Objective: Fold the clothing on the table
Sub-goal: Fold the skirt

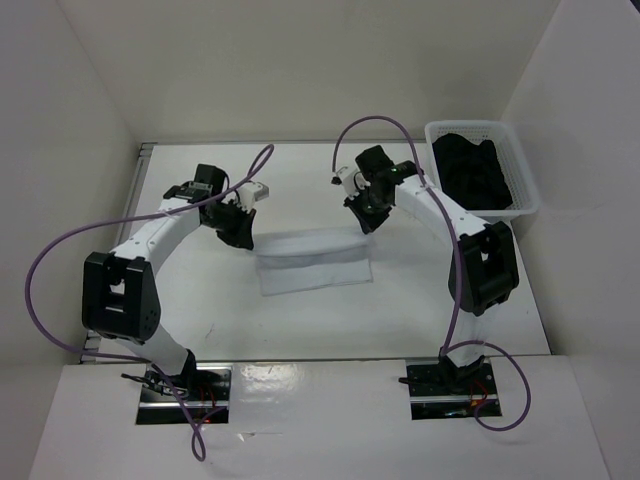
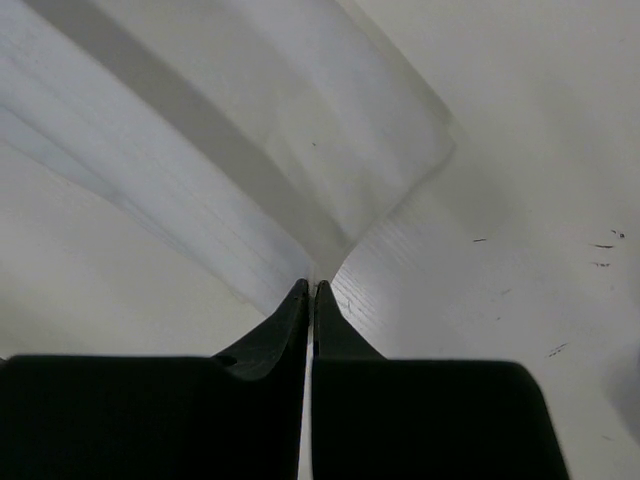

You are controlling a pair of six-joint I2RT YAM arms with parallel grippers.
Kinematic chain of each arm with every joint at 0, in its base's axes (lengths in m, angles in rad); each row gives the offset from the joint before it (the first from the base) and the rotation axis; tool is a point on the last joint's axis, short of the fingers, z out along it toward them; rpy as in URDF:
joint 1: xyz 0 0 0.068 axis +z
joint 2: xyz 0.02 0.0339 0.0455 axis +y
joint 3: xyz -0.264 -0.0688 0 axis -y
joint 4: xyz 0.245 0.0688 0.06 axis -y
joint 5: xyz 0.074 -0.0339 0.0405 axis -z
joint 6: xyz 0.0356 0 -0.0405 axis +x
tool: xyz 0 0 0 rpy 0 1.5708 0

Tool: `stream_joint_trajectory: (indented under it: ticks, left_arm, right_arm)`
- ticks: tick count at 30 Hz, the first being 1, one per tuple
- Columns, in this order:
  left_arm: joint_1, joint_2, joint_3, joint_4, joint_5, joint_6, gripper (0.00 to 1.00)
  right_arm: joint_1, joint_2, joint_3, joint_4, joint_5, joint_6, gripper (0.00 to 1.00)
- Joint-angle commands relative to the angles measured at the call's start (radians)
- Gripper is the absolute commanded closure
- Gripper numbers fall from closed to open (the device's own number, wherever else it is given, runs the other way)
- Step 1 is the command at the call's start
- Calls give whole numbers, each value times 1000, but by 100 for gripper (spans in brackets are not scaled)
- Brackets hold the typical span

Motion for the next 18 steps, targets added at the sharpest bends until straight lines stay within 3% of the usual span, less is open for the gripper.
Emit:
stream_joint_trajectory:
  ticks: [1, 8, 18]
  left_arm:
    - [-5, -49, -9, -18, 36, 24, 99]
    - [-5, -76, -29, -47, 45, 33, 96]
    - [-5, -96, -65, -78, 85, 53, 72]
  right_arm:
    - [16, -48, -5, -46, -15, -21, 100]
    - [35, -57, -5, -81, -26, -43, 100]
    - [75, -36, -35, -138, -26, -87, 93]
